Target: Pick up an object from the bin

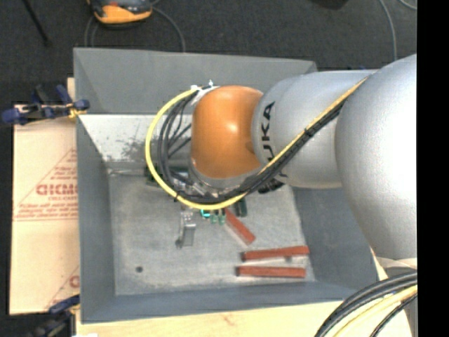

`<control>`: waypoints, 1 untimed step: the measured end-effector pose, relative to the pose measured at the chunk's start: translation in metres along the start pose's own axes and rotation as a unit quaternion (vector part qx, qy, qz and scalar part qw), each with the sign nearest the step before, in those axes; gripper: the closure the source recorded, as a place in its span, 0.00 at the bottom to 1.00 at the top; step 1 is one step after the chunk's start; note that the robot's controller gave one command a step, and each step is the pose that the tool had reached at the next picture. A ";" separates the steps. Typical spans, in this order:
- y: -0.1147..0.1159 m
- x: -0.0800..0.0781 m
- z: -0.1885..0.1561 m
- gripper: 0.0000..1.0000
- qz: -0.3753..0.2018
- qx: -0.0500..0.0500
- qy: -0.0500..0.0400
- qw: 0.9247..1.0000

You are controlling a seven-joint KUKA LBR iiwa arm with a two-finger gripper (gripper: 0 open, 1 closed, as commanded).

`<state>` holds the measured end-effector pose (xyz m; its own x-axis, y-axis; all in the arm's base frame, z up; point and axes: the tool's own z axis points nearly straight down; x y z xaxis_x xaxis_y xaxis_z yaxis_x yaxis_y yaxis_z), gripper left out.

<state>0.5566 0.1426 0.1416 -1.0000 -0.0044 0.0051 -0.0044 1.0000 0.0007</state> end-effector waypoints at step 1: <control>-0.001 -0.002 -0.005 0.00 0.002 -0.001 -0.004 1.000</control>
Offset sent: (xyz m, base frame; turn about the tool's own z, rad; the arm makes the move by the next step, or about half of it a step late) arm 0.0132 -0.0958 0.0384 -0.0651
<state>0.5586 0.1419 0.1462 -1.0000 -0.0010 -0.0029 -0.0010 1.0000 0.0020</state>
